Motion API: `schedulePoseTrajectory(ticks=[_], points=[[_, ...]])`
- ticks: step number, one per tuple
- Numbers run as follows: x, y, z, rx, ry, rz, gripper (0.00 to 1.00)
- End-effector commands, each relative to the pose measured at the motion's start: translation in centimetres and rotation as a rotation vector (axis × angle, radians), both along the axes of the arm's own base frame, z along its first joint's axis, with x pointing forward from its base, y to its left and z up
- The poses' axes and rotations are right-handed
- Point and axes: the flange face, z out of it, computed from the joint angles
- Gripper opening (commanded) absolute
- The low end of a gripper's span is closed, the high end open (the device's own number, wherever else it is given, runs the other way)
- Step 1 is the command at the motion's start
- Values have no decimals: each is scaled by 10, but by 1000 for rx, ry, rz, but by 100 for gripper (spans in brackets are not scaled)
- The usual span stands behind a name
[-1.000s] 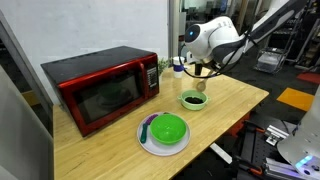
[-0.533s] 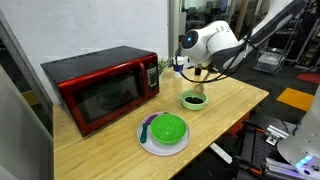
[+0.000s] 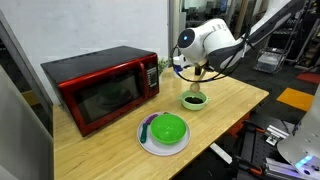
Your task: Use the spoon to transfer beans from the light-green bowl to the dark green bowl
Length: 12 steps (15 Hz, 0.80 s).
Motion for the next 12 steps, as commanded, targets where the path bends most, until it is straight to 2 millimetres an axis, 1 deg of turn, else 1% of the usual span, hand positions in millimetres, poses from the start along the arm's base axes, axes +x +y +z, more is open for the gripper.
schedulePoseTrajectory(ticks=[1, 4, 5, 6, 7, 8, 9, 10, 11, 12], points=[[5, 17, 15, -48, -10, 42, 6], [5, 25, 22, -106, -16, 65, 6], [4, 24, 25, -125, -18, 74, 6], [1, 19, 36, -139, -13, 81, 6], [-3, 9, 50, -139, 0, 94, 6], [-8, -7, 76, -122, 20, 119, 6], [-9, -17, 92, -114, 40, 133, 6], [-9, -24, 103, -112, 50, 136, 6], [-10, -34, 120, -108, 60, 147, 6], [-12, -42, 132, -107, 66, 150, 6]])
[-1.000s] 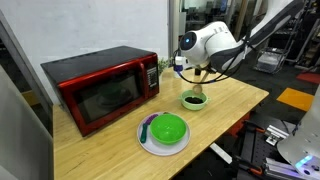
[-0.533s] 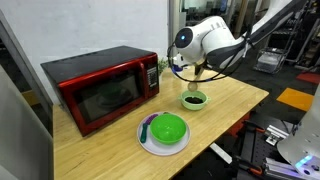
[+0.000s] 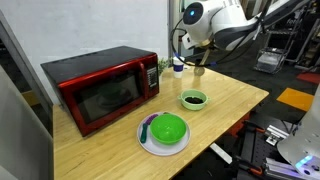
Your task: Use the spoon to transfer beans from the light-green bowl to the dark green bowl
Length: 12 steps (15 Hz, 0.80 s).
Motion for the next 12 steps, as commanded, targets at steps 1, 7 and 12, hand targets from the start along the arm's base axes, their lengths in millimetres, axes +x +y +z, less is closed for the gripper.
schedulePoseTrajectory(ticks=[1, 7, 12], points=[[-11, -31, 49, 6, 37, 30, 6], [-20, -55, 83, 23, 65, 50, 6], [-20, -63, 89, 28, 83, 54, 6]])
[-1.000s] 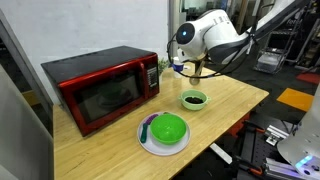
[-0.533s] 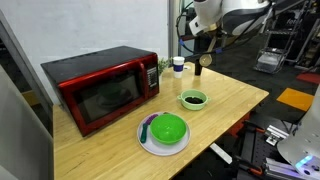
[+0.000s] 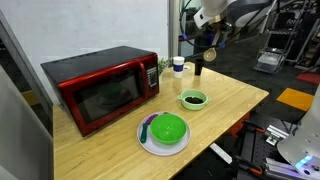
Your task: Use the spoon to transfer beans from the light-green bowl to the dark green bowl
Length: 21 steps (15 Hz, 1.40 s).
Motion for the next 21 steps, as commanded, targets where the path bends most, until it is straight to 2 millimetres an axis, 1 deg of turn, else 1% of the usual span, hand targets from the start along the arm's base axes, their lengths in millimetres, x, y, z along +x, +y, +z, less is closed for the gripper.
schedulePoseTrajectory(ticks=[1, 9, 10, 21], points=[[1, -8, 8, 6, 21, 8, 6], [0, -14, 13, 12, 33, 1, 6], [1, -7, 5, 4, 17, 3, 22], [1, -8, 6, 4, 16, 2, 22]])
